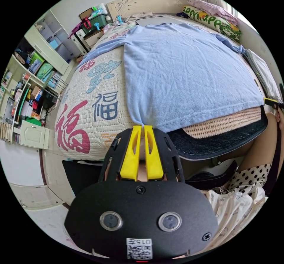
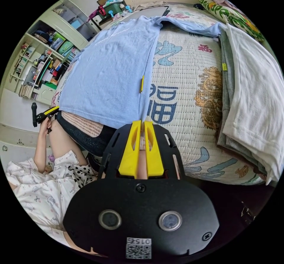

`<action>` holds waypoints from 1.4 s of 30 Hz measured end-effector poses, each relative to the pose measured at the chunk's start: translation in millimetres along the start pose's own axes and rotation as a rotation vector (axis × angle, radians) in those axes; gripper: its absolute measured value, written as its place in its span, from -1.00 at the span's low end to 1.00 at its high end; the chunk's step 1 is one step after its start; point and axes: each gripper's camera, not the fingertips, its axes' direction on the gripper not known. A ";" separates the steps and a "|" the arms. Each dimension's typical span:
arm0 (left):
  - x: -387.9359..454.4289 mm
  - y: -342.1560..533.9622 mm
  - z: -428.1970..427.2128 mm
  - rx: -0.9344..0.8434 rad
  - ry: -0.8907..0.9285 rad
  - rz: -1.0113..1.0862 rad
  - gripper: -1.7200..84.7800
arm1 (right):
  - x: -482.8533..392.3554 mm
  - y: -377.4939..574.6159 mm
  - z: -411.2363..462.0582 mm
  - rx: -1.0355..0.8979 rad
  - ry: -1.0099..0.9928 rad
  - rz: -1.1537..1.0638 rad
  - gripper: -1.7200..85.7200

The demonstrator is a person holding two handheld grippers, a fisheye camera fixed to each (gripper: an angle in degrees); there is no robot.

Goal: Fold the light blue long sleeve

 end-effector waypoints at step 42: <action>-121.4 139.8 -102.9 0.424 0.291 -0.188 -0.94 | -388.2 587.7 -18.3 2.058 -0.586 -0.444 -0.97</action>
